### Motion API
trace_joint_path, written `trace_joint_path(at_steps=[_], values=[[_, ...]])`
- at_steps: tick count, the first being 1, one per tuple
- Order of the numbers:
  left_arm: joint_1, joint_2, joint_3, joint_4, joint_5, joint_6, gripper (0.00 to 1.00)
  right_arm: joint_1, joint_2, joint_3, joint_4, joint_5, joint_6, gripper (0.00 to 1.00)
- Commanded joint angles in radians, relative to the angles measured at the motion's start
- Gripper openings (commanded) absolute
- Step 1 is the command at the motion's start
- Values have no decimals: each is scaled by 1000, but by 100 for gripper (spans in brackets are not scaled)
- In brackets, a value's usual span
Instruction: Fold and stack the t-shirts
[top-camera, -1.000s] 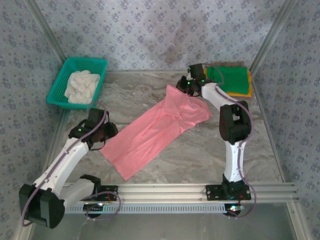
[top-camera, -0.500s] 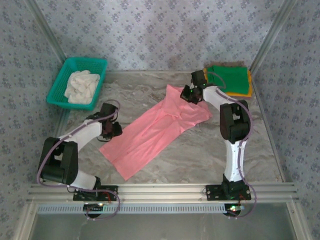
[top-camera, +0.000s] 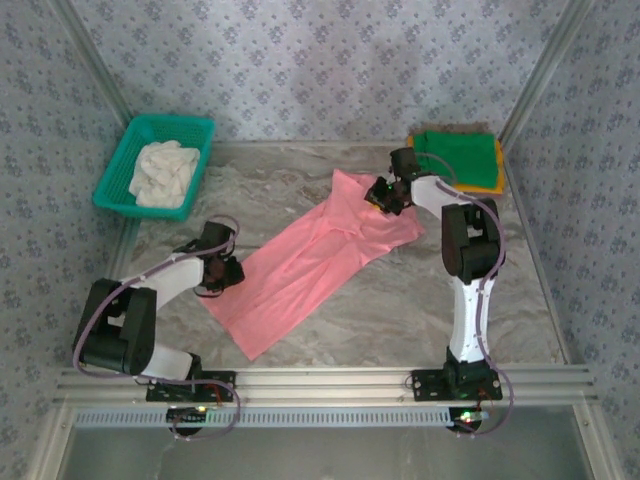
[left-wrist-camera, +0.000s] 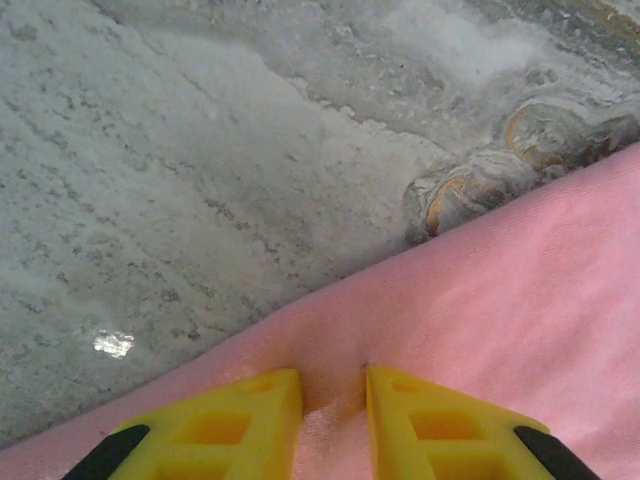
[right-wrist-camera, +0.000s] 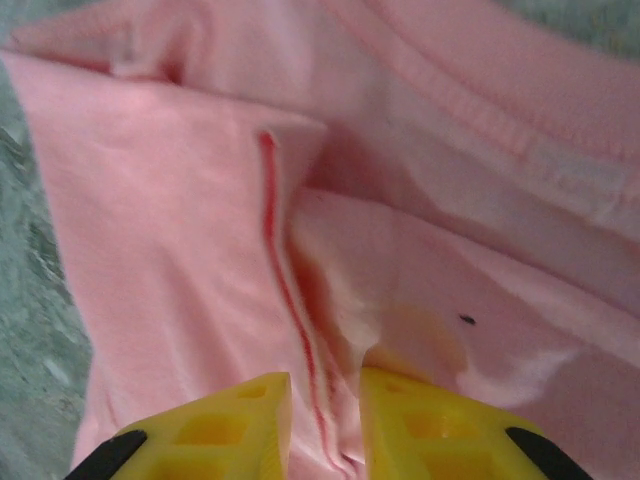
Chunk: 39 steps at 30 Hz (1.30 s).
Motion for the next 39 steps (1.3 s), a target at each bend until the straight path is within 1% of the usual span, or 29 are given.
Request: trace_joint_path(at_steps=[1, 6, 11, 17, 23, 28, 32, 34, 37, 39], values=[[-6, 37, -34, -27, -4, -14, 26, 5, 1, -18, 3, -33, 8, 28], [-6, 40, -28, -30, -6, -15, 25, 7, 31, -4, 34, -33, 2, 29], [-6, 39, -30, -36, -6, -13, 25, 4, 26, 23, 34, -31, 2, 28], [-6, 43, -30, -35, -8, -11, 26, 11, 19, 56, 18, -16, -3, 28], [-6, 44, -27, -35, -6, -7, 26, 9, 65, 93, 14, -17, -4, 26], [-6, 45, -27, -36, -4, -5, 26, 11, 81, 116, 5, 3, -22, 27], [-6, 43, -25, -38, -6, -4, 26, 10, 101, 157, -44, 36, -38, 28], [-6, 44, -25, -36, -4, -5, 26, 6, 115, 182, -83, 33, -47, 29], [-5, 47, -25, -35, -4, -4, 26, 5, 120, 175, -67, 48, -41, 29], [-6, 50, -22, -36, -4, -4, 26, 5, 136, 186, -52, 31, -44, 27]])
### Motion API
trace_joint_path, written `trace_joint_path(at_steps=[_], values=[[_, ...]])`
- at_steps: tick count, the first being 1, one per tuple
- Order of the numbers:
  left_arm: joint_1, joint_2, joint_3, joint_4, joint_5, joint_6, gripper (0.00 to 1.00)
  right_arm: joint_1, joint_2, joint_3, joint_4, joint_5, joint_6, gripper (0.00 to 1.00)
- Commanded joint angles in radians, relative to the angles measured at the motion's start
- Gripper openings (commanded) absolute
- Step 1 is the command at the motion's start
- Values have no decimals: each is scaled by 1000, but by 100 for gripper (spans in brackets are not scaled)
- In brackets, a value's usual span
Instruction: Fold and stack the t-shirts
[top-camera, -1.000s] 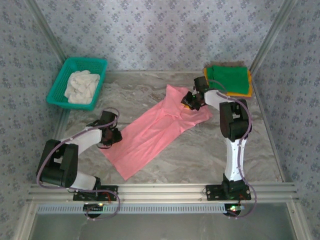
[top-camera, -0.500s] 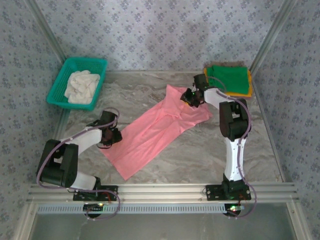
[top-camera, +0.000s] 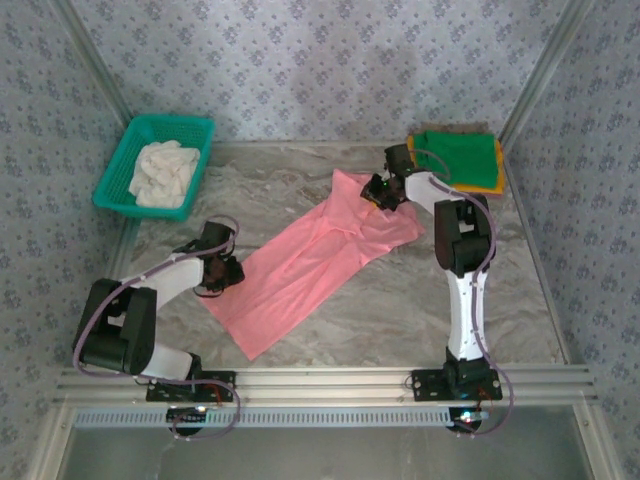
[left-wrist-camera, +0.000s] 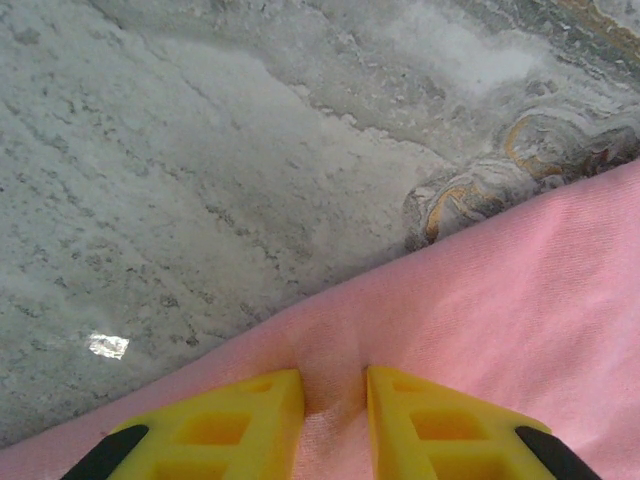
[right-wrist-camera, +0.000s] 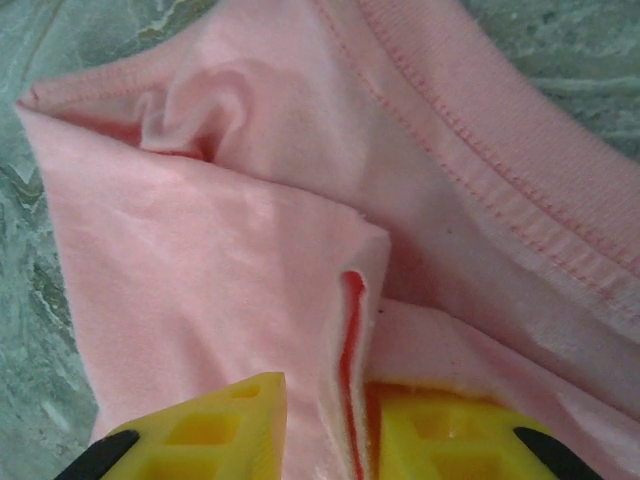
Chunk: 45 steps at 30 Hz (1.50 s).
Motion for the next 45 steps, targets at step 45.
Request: trace_joint_path(at_steps=[45], values=[[-6, 53, -17, -40, -4, 8, 26, -23, -327, -268, 61, 31, 182, 0]])
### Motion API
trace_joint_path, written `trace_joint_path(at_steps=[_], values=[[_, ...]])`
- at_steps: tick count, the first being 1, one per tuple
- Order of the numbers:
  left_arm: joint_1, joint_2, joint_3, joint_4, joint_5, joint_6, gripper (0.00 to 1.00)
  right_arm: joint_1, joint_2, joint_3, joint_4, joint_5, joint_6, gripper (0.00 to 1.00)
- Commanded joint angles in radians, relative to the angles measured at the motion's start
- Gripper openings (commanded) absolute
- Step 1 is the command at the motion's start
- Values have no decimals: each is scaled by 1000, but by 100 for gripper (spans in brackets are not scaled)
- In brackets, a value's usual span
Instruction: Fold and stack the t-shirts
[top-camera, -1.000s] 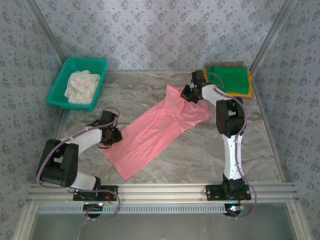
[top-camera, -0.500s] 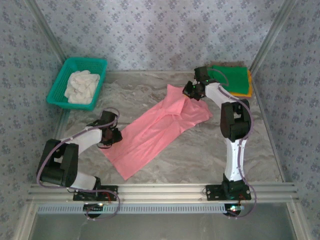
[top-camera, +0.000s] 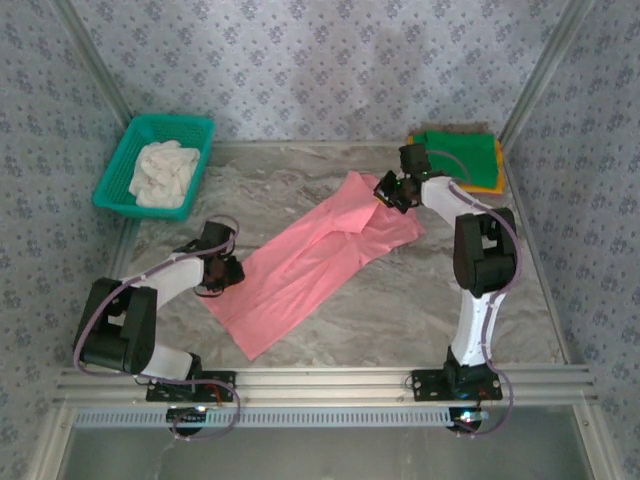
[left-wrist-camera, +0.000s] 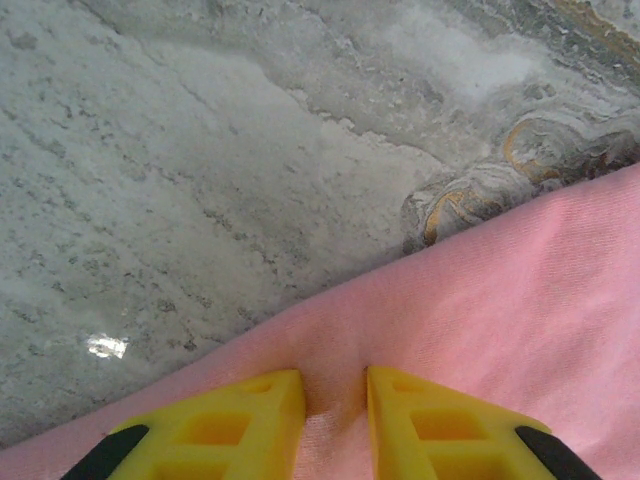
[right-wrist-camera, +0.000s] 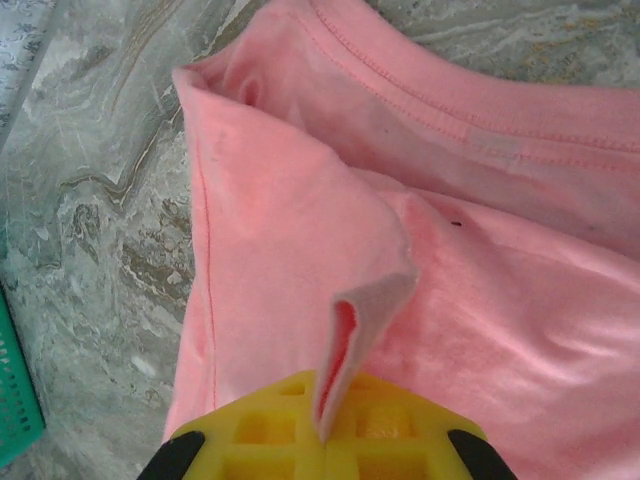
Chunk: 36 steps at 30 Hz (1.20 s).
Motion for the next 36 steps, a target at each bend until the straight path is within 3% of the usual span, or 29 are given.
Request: trace_joint_path(at_steps=[1, 20, 23, 26, 28, 36], values=[[-6, 48, -19, -44, -4, 7, 26, -2, -51, -47, 36, 17, 39, 0], [-6, 51, -17, -44, -8, 7, 26, -22, -99, -65, 21, 0, 70, 3], [-6, 52, -16, -44, -8, 9, 26, -28, -97, -105, 33, 11, 73, 22], [-6, 58, -10, -46, -9, 10, 26, -43, -86, -144, 45, 10, 77, 22], [-6, 62, -10, -47, -9, 9, 26, -45, -94, -163, 73, 0, 58, 29], [-6, 66, -7, -50, -8, 9, 26, 7, -161, -303, 153, -80, 9, 31]])
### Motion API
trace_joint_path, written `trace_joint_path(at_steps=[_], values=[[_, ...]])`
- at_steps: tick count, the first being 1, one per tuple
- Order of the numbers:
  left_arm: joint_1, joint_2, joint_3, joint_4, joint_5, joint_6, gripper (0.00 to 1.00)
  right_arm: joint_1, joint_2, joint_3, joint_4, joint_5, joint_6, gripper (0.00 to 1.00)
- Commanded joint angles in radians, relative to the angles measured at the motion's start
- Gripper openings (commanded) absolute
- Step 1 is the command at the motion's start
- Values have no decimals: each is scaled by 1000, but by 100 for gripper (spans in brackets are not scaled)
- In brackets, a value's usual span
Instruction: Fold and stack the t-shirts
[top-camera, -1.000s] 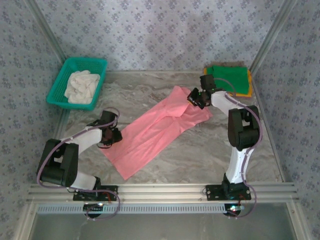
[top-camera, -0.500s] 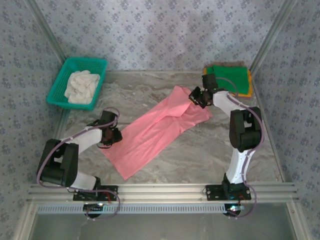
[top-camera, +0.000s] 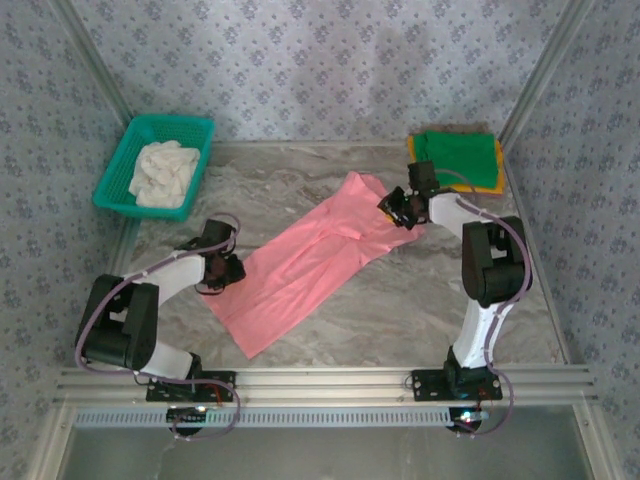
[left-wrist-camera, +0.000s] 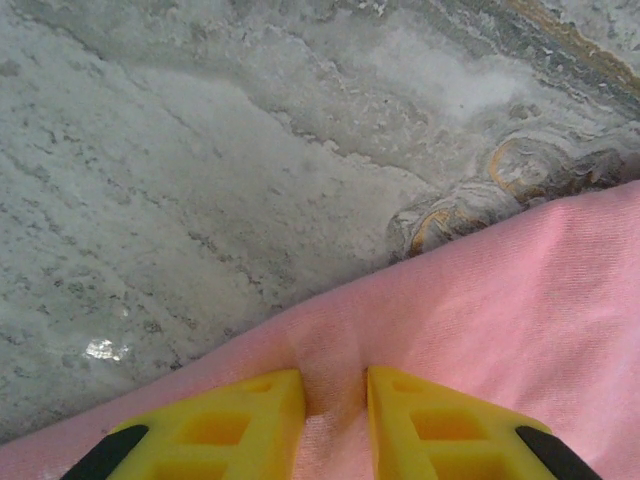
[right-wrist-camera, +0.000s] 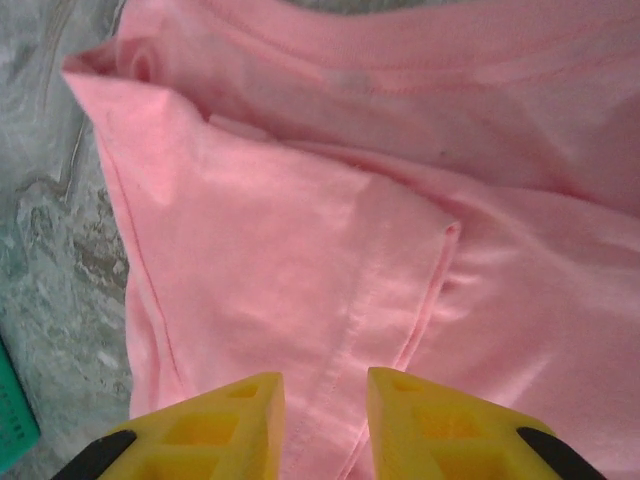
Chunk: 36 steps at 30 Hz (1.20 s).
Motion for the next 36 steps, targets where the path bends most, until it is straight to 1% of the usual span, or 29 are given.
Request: trace_joint_path(at_steps=[1, 4, 9, 12, 15, 20, 24, 28, 30, 33, 36], values=[[-6, 42, -28, -55, -9, 8, 26, 36, -82, -99, 49, -42, -23, 31], [-6, 37, -31, -52, -10, 5, 26, 76, -110, -145, 49, -38, -16, 31], [-6, 57, -17, -54, -3, 13, 26, 134, -62, -145, 97, -50, -23, 31], [-9, 52, -22, -53, -2, 12, 26, 148, -29, -121, 101, -26, -30, 32], [-9, 43, -27, -52, -6, 9, 26, 148, 14, -94, 94, -28, -8, 33], [-9, 49, -24, -51, -1, 9, 27, 149, 30, -99, 104, -5, 13, 31], [-9, 49, -24, -51, -2, 10, 27, 150, 52, -77, 113, -14, 3, 25], [-11, 47, -25, -52, -2, 6, 27, 154, 54, -48, 94, -24, -4, 5], [-11, 44, -28, -53, -3, 5, 27, 157, 38, -43, 82, -36, 2, 1], [-11, 44, -29, -53, -4, 3, 26, 157, 3, -44, 45, -30, 12, 0], [-11, 49, -26, -54, -7, 7, 27, 144, -31, -76, 50, -50, 48, 0]])
